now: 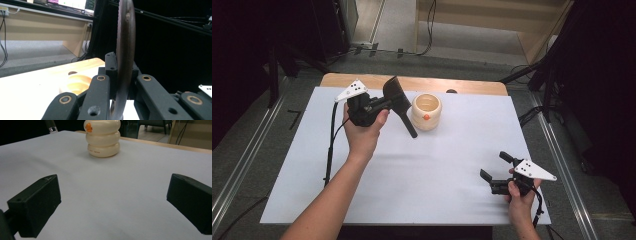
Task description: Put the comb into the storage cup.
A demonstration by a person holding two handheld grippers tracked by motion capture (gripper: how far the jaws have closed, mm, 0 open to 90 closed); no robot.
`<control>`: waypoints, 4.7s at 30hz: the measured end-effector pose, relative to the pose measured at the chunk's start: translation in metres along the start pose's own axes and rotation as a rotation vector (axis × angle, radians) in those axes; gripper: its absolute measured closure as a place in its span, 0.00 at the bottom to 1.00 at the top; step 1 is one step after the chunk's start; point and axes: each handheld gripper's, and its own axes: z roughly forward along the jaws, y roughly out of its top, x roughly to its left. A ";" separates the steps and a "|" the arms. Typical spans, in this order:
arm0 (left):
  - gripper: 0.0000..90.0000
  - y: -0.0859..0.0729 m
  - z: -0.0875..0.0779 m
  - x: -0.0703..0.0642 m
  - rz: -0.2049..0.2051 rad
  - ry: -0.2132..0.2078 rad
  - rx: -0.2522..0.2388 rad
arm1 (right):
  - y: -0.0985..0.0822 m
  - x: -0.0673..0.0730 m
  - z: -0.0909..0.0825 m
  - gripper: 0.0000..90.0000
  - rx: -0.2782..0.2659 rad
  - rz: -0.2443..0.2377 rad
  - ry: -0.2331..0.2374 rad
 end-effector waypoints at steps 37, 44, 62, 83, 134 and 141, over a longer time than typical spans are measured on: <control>0.95 0.030 0.024 0.020 -0.012 -0.002 -0.039 | -0.002 0.001 0.002 0.00 -0.002 -0.005 0.003; 0.95 0.031 0.032 0.026 -0.014 0.004 -0.045 | -0.002 0.002 0.003 0.00 0.001 -0.010 0.004; 0.95 0.030 0.051 0.037 -0.038 0.032 -0.067 | -0.003 0.002 0.004 0.00 0.003 -0.019 0.015; 0.95 0.030 0.068 0.044 -0.026 0.074 -0.113 | -0.003 0.001 0.004 0.00 -0.002 -0.023 0.032; 0.94 -0.023 0.104 0.061 -0.079 0.132 -0.055 | -0.003 0.000 0.003 0.00 -0.009 -0.016 0.038; 0.95 -0.034 0.108 0.063 -0.096 0.139 -0.039 | -0.003 0.000 0.003 0.00 -0.008 -0.014 0.036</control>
